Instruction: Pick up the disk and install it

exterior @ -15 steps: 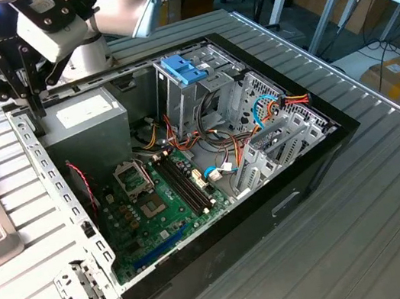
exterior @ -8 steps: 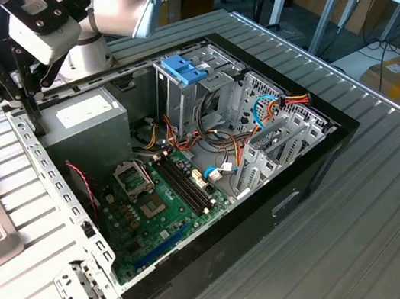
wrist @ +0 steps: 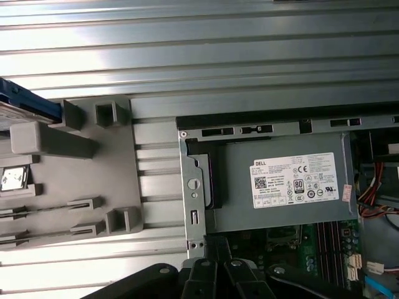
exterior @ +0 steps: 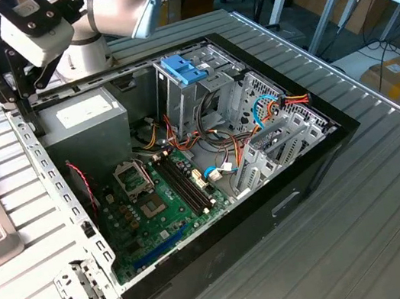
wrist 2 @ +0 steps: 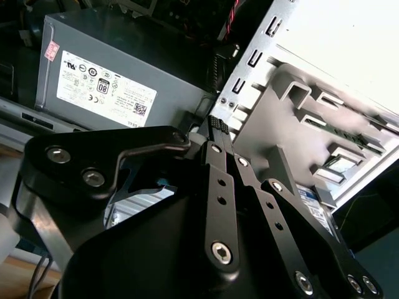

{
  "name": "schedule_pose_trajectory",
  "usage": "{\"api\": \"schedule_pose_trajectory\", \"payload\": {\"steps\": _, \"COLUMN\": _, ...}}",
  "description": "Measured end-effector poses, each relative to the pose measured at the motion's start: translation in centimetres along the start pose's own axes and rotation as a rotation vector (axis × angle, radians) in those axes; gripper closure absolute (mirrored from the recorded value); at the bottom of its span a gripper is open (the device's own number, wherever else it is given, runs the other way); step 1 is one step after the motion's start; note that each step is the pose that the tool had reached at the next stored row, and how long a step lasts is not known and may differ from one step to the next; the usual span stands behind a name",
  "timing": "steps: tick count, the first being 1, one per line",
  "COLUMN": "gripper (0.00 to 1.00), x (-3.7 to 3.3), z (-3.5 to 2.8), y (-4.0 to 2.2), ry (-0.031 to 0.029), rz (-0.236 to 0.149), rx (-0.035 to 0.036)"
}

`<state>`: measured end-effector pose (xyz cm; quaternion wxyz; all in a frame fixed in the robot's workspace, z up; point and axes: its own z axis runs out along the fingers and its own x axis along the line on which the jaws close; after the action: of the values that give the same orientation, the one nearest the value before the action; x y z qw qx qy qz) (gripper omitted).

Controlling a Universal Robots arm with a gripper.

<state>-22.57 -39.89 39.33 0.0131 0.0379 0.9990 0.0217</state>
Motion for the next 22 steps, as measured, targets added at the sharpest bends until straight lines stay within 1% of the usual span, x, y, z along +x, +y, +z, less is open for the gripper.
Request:
{"api": "schedule_pose_trajectory", "payload": {"steps": 6, "gripper": 0.89, "x": 0.76, "z": -0.02, "y": -0.06, "ry": 0.0000, "rz": 0.000, "rx": 0.0001}}
{"api": "schedule_pose_trajectory", "payload": {"steps": 16, "gripper": 0.89, "x": 1.63, "z": -0.04, "y": -0.12, "ry": 0.0000, "rz": 0.000, "rx": 0.0000}}
{"api": "schedule_pose_trajectory", "payload": {"steps": 20, "gripper": 0.89, "x": 2.04, "z": -0.06, "y": -0.15, "ry": 0.0000, "rz": 0.000, "rx": 0.0000}}
{"api": "schedule_pose_trajectory", "payload": {"steps": 22, "gripper": 0.89, "x": 2.36, "z": -0.06, "y": -0.18, "ry": 0.0000, "rz": 0.000, "rx": 0.0000}}
